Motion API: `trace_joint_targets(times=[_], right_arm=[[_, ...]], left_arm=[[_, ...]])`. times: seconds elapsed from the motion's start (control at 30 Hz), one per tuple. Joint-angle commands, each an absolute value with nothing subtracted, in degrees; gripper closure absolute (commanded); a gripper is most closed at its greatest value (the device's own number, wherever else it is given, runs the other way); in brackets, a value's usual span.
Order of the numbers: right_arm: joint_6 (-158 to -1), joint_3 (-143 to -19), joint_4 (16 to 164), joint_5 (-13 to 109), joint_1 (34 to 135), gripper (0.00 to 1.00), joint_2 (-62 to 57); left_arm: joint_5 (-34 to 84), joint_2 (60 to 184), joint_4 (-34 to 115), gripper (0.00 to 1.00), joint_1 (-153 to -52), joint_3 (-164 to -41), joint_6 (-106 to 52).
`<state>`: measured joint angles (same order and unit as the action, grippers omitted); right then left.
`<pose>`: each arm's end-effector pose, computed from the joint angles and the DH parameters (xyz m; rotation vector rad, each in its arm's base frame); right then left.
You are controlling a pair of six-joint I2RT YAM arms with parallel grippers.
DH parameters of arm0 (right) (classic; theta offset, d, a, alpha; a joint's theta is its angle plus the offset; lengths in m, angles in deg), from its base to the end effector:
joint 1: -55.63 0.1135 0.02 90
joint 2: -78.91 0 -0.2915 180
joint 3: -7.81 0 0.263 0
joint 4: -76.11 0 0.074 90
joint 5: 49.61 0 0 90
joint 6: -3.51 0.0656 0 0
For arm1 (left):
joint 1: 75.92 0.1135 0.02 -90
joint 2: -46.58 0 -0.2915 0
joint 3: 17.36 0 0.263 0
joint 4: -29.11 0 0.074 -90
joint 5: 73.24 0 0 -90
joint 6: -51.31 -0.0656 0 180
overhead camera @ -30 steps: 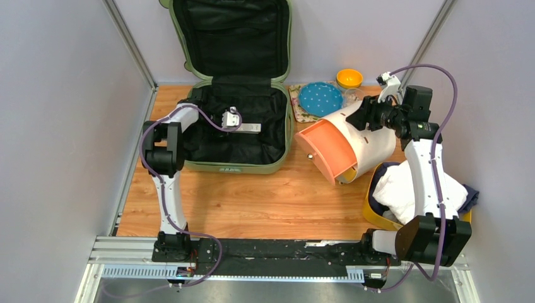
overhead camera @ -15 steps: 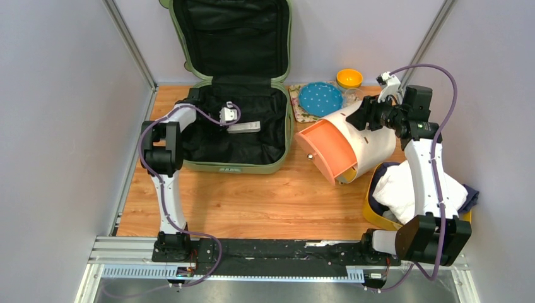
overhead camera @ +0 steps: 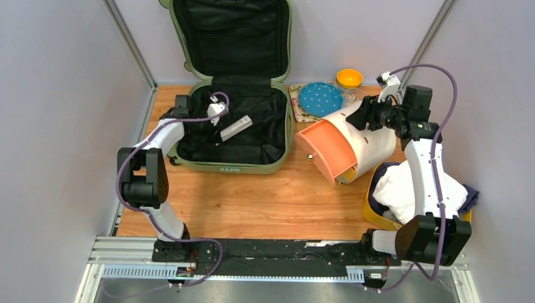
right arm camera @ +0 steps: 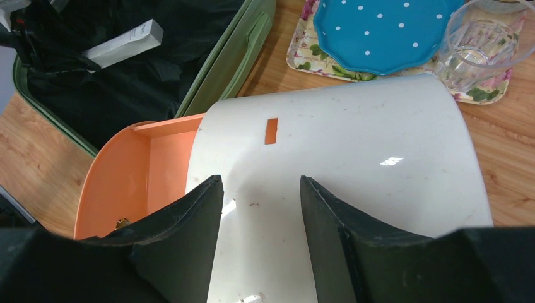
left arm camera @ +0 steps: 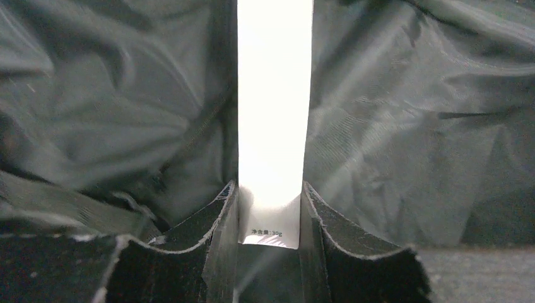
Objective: Open, take out, and arrange the luggage
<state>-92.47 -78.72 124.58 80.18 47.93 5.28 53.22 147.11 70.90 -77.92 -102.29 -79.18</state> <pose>0.2984 0.0020 0.3795 -0.3517 2.0611 0.6127 0.3933 -0.0527 0.2226 1.0673 2.1177 -0.5064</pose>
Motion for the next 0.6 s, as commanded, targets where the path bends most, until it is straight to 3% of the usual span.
trace_joint_targets(times=[0.0, 0.13, 0.27, 0.37, 0.47, 0.53, 0.57], right_arm=[[-91.9, -76.7, 133.6, 78.2, 47.6, 0.44, 3.5], [-91.6, -76.7, 133.4, 78.7, 47.7, 0.44, 3.1], [-91.5, -77.0, 133.4, 79.0, 47.8, 0.44, 2.5], [-91.4, -77.2, 133.4, 78.8, 47.8, 0.44, 2.4], [-91.6, -77.4, 133.5, 78.7, 47.9, 0.44, 2.5], [-91.6, -77.5, 133.6, 78.4, 47.8, 0.44, 2.6], [-91.7, -77.5, 133.6, 78.3, 47.9, 0.44, 2.7]], left_arm=[[49.1, 144.0, 72.3, 0.99, -77.6, -97.3, -65.9], [46.9, 140.7, 67.9, 0.97, -78.2, -89.4, -62.6], [42.5, 141.4, 65.3, 0.88, -78.9, -87.8, -59.6], [42.2, 142.5, 64.2, 0.63, -78.9, -87.8, -58.2], [42.9, 142.7, 64.2, 0.48, -78.9, -87.5, -58.2], [43.1, 142.7, 64.3, 0.46, -78.9, -87.1, -58.6], [43.1, 142.6, 64.4, 0.39, -78.9, -87.1, -58.8]])
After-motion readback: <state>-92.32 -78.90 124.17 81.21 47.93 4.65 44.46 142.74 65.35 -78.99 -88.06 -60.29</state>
